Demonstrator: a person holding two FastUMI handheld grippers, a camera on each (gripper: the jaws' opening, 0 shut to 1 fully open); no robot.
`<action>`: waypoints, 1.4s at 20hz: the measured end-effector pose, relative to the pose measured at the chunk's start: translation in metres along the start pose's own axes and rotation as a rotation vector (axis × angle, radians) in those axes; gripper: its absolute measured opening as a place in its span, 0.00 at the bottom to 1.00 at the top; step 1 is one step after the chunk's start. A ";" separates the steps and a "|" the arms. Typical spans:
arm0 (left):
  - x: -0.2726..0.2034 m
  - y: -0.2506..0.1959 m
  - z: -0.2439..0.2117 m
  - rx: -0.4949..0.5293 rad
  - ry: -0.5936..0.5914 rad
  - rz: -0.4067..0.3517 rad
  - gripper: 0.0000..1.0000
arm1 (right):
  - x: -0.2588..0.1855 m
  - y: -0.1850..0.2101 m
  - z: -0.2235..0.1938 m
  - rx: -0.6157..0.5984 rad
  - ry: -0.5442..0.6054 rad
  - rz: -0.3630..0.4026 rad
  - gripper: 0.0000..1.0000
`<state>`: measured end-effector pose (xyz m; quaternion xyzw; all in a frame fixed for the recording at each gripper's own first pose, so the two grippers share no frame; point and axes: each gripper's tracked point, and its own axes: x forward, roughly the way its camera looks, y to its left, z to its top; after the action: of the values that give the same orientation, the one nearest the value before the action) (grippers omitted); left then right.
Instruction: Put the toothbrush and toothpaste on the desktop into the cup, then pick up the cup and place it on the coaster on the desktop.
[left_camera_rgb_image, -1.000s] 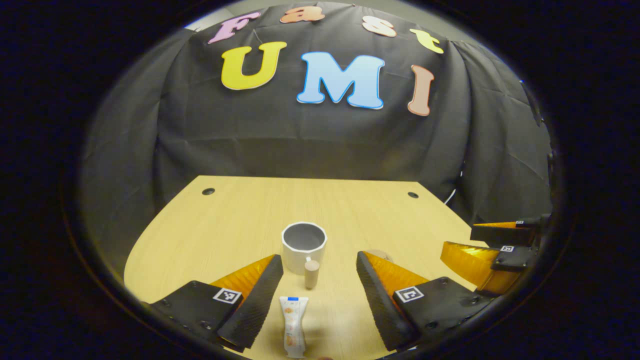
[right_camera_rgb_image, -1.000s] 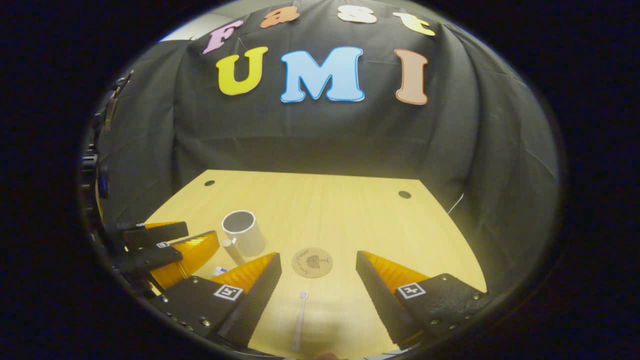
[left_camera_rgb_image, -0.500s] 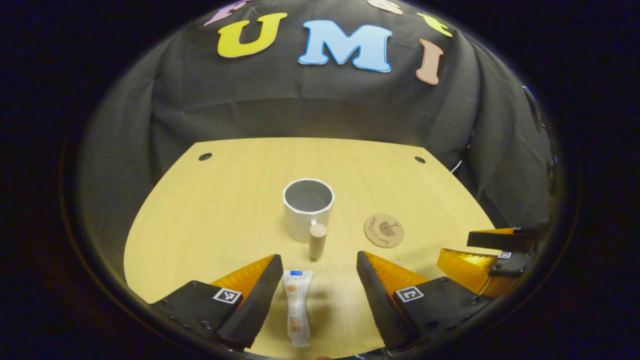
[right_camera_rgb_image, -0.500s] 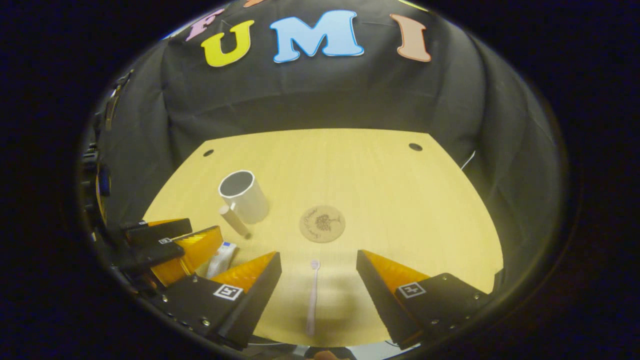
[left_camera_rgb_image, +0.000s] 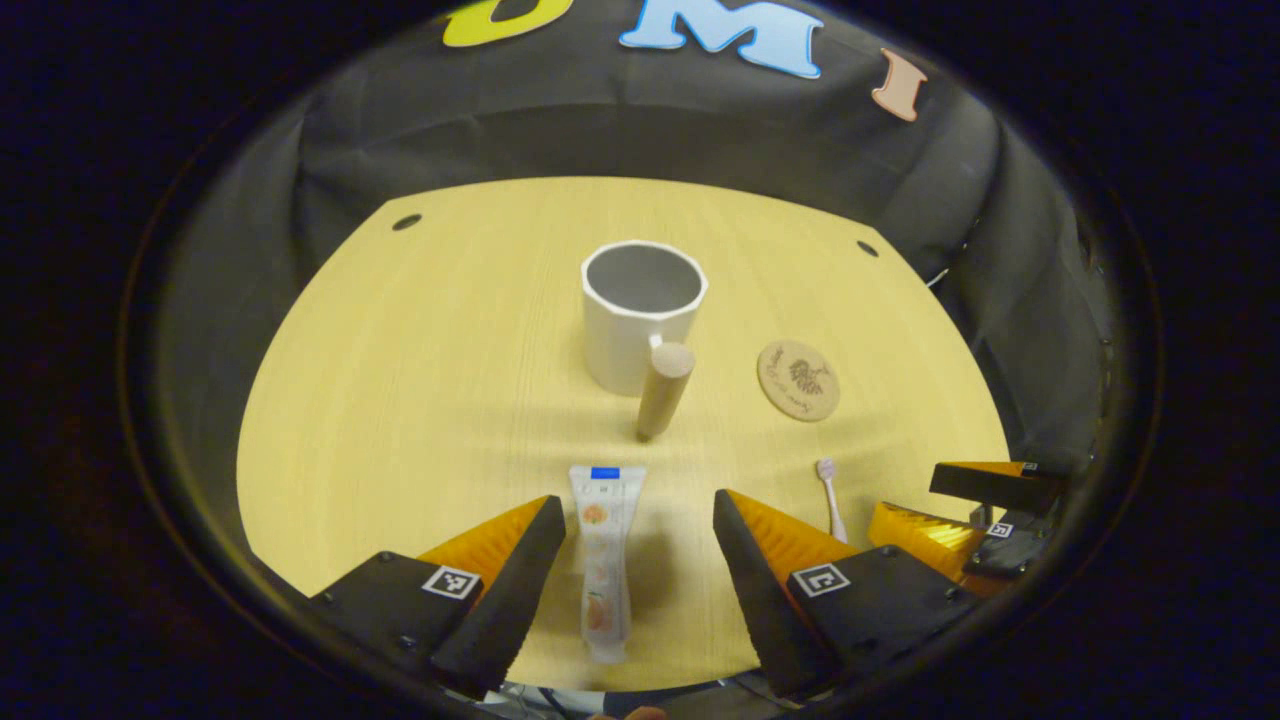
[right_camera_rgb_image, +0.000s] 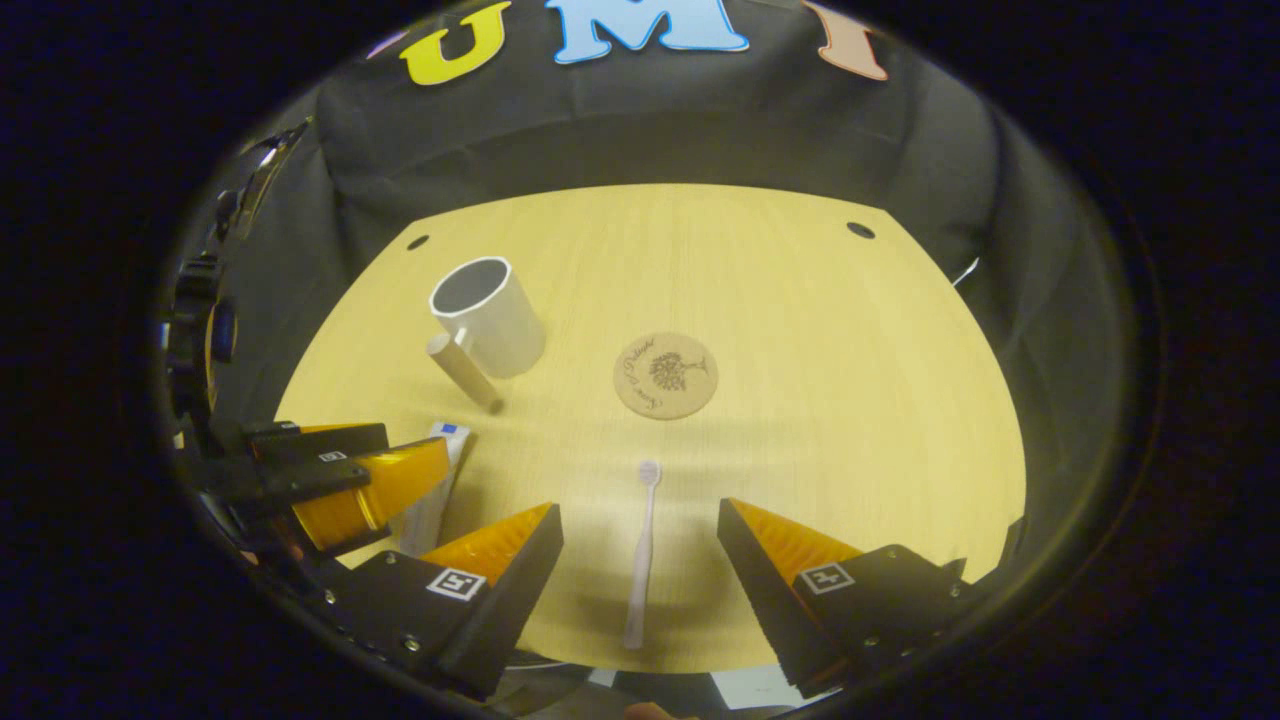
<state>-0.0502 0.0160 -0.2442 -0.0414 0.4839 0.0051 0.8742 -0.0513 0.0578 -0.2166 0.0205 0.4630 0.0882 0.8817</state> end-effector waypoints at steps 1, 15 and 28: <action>0.002 0.002 -0.004 -0.005 0.025 0.003 0.95 | 0.003 0.001 -0.004 -0.005 0.025 0.002 0.98; 0.028 0.019 -0.053 -0.009 0.239 0.003 0.95 | 0.041 0.012 -0.049 0.039 0.270 0.025 0.98; 0.031 0.023 -0.064 0.026 0.278 0.014 0.72 | 0.051 0.011 -0.067 0.031 0.338 0.000 0.75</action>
<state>-0.0894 0.0334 -0.3061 -0.0269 0.6007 -0.0008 0.7990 -0.0793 0.0748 -0.2948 0.0189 0.6059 0.0831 0.7910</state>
